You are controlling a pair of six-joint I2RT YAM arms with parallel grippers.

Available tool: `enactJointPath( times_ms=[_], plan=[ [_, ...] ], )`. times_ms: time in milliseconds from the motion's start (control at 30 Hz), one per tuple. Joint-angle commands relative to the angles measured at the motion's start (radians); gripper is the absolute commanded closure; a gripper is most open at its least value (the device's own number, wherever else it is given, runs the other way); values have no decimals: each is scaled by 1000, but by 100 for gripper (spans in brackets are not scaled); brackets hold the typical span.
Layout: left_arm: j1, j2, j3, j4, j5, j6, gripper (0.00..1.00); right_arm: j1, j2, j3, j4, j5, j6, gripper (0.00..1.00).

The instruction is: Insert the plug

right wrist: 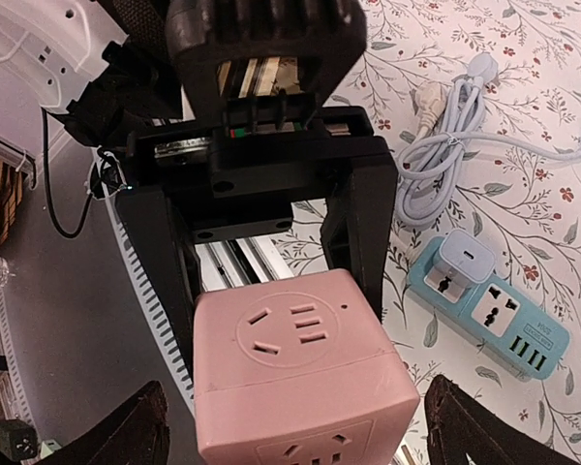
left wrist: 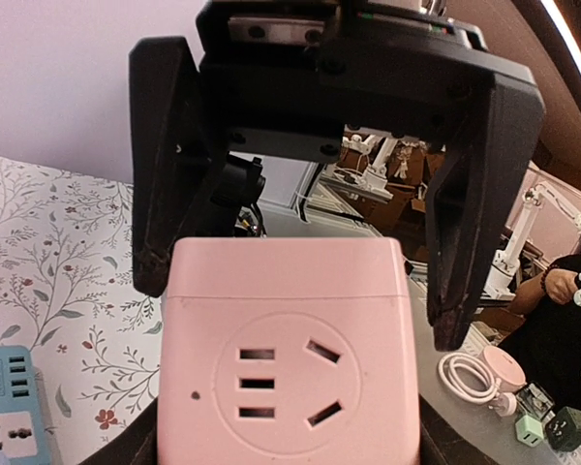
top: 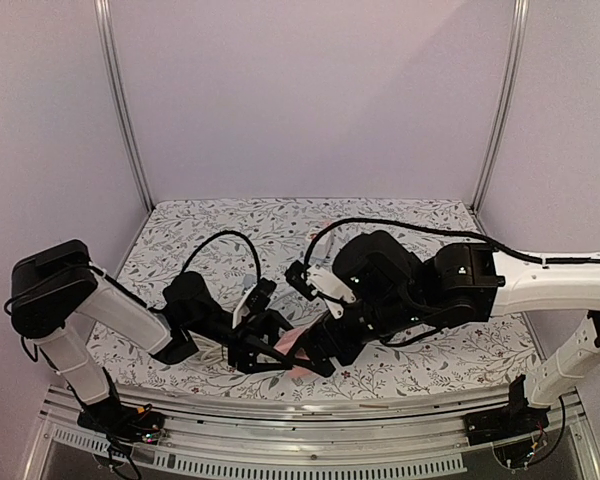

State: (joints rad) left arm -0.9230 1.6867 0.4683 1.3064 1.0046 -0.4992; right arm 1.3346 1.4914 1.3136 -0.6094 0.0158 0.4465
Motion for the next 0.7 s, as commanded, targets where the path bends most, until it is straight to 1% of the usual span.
enactJointPath(
  times_ms=[0, 167, 467, 667],
  plan=[
    [-18, -52, -21, 220, -50, 10, 100, 5, -12, -33, 38, -29, 18, 10],
    [-22, -65, -28, 218, -61, 11, 100, 5, -11, -38, 63, -57, 20, 13],
    [-23, -70, -33, 220, -75, 16, 100, 6, -3, -42, 83, -81, 20, 30],
    [-24, -72, -36, 220, -88, 19, 100, 6, -10, -45, 90, -92, 22, 35]
  ],
)
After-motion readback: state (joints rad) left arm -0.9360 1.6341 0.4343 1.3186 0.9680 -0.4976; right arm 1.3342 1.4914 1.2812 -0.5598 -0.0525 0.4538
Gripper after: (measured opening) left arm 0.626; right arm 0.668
